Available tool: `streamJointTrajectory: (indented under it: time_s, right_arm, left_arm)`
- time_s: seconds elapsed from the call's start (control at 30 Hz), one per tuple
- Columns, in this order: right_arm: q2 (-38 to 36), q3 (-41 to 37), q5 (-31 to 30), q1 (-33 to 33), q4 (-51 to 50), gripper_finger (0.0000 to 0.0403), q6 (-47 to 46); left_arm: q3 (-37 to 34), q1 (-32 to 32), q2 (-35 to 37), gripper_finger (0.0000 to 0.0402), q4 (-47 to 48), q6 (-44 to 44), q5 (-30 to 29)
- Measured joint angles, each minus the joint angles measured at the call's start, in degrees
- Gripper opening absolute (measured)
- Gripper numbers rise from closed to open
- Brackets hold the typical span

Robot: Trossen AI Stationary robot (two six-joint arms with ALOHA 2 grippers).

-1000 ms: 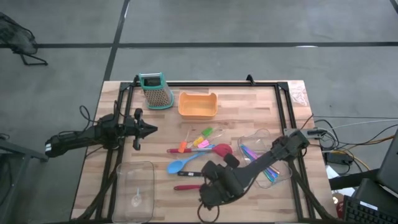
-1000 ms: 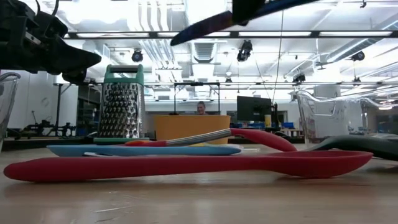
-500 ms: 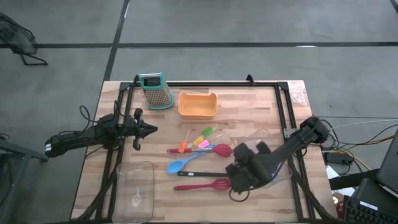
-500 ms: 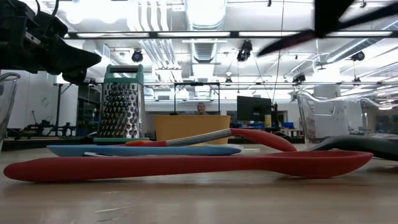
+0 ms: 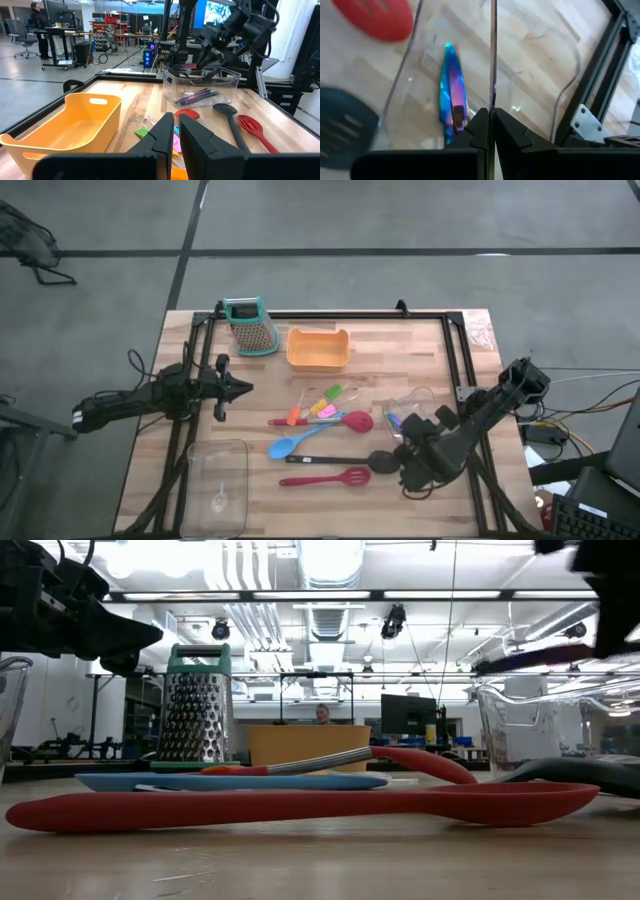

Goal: Pick & Place Kitchen Items
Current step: Put the blue knife into the top transparent bin

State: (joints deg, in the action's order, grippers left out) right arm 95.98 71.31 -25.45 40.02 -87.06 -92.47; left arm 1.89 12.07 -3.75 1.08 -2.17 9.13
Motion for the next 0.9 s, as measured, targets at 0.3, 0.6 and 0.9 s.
streamJointTrajectory:
  time_s: [0.3, 0.6, 0.9]
  right_arm:
    - [0.07, -8.57, 3.75, 2.66, 7.36, 0.0013, 1.90]
    - [-0.07, -13.74, 4.74, 2.63, 13.50, 0.0013, 1.84]
    - [-0.11, -14.38, 4.83, 2.64, 14.18, 0.0013, 1.13]
  left_arm:
    - [0.00, -0.02, 0.00, 0.0035, 0.00, 0.00, -0.02]
    - [0.00, -0.02, -0.02, 0.0035, 0.00, 0.02, -0.02]
    - [0.00, -0.02, -0.04, 0.0035, 0.00, 0.02, 0.00]
